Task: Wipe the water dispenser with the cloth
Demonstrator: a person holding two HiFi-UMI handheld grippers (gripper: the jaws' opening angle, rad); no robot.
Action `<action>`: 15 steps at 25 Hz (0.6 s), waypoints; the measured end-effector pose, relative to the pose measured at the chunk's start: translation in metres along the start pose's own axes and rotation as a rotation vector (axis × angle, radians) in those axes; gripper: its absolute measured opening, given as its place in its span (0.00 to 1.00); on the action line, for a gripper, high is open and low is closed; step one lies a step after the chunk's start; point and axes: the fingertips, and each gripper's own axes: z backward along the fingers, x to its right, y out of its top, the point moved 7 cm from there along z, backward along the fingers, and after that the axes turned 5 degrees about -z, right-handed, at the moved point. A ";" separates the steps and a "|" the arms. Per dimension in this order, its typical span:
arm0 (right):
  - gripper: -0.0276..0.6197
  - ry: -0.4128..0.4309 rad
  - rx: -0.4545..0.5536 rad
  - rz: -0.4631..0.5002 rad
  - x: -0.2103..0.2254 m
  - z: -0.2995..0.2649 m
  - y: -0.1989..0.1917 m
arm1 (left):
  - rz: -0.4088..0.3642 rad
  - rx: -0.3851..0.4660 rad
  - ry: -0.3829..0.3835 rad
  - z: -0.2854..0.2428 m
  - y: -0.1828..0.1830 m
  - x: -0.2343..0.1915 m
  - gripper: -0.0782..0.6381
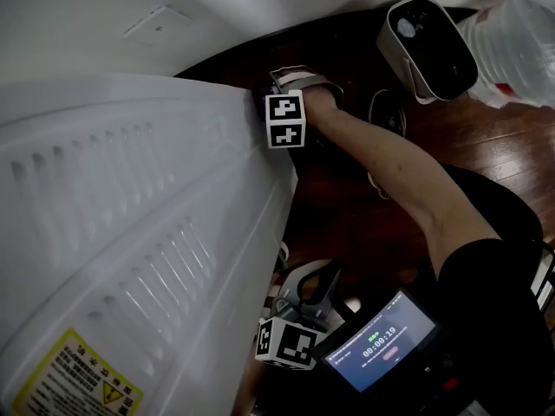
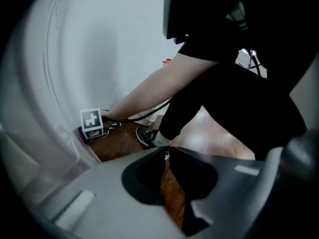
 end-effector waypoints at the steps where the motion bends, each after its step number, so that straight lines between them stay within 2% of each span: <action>1: 0.28 -0.007 0.008 0.012 0.003 0.007 0.003 | -0.003 -0.001 0.001 0.001 -0.002 0.001 0.18; 3: 0.28 0.052 0.010 0.080 -0.022 0.018 0.003 | -0.004 0.017 0.013 0.005 -0.002 0.003 0.18; 6: 0.28 0.243 0.007 0.134 -0.098 0.037 -0.005 | -0.005 0.064 0.052 0.011 0.002 0.003 0.18; 8: 0.28 0.334 -0.001 0.199 -0.141 0.051 -0.010 | -0.026 0.096 0.098 0.012 0.003 -0.004 0.18; 11: 0.28 0.383 -0.019 0.259 -0.178 0.082 -0.011 | -0.028 0.135 0.141 0.020 0.007 -0.008 0.18; 15: 0.28 0.376 0.001 0.142 -0.195 0.116 -0.003 | -0.015 0.157 0.168 0.039 0.003 0.004 0.18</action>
